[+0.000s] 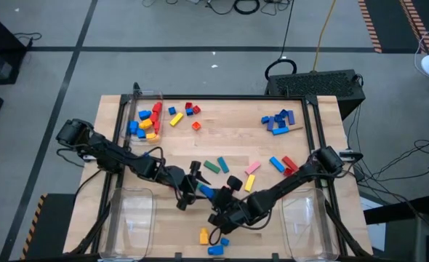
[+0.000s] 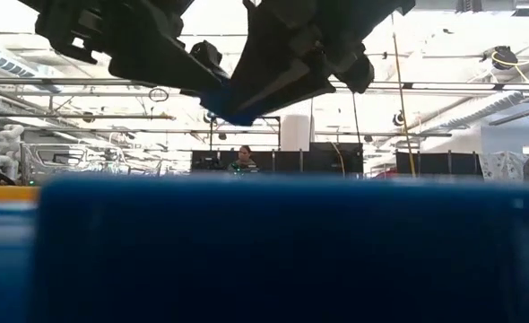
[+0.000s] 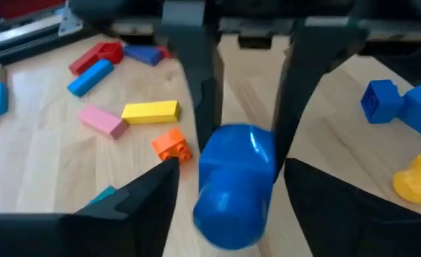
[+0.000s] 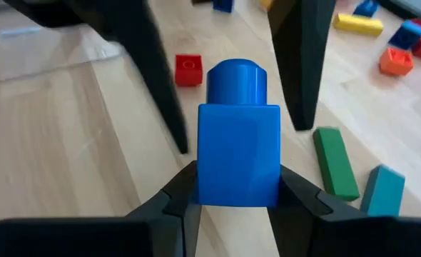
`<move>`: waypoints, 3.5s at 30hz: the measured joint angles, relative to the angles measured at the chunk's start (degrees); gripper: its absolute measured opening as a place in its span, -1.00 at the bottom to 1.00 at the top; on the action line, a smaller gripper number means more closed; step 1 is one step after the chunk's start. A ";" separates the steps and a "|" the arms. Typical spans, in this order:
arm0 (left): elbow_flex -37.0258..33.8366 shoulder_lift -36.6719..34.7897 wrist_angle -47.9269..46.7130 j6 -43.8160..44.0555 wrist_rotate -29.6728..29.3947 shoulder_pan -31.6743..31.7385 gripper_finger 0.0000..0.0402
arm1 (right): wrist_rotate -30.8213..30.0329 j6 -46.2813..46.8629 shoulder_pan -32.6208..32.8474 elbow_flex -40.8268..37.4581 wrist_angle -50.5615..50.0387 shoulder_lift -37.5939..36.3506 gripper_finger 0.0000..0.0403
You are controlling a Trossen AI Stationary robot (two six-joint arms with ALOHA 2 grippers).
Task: Sort blocks by size
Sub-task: Put the blue one stud game piece into the top left transparent bin, then put the yellow one stud game piece into the top left transparent bin
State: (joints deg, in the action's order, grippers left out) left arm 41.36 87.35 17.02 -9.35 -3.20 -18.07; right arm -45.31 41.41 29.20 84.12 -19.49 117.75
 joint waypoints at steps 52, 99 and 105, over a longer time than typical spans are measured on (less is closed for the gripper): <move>0.47 -21.16 -36.79 27.13 -29.16 27.09 -0.23 | 19.77 -13.78 -14.21 -17.42 -0.29 -12.21 0.15; -8.79 -38.54 -45.55 29.69 -7.98 53.32 0.43 | 49.32 -30.74 -23.33 -20.33 18.50 -15.10 0.17; -4.80 -40.32 -44.12 26.15 -8.92 42.38 0.43 | 49.77 -28.68 -19.39 -20.33 19.42 -15.10 0.17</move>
State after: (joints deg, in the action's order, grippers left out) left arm 36.57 47.03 -27.11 16.80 -12.12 24.31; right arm 4.46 12.73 9.81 63.79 -0.07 102.65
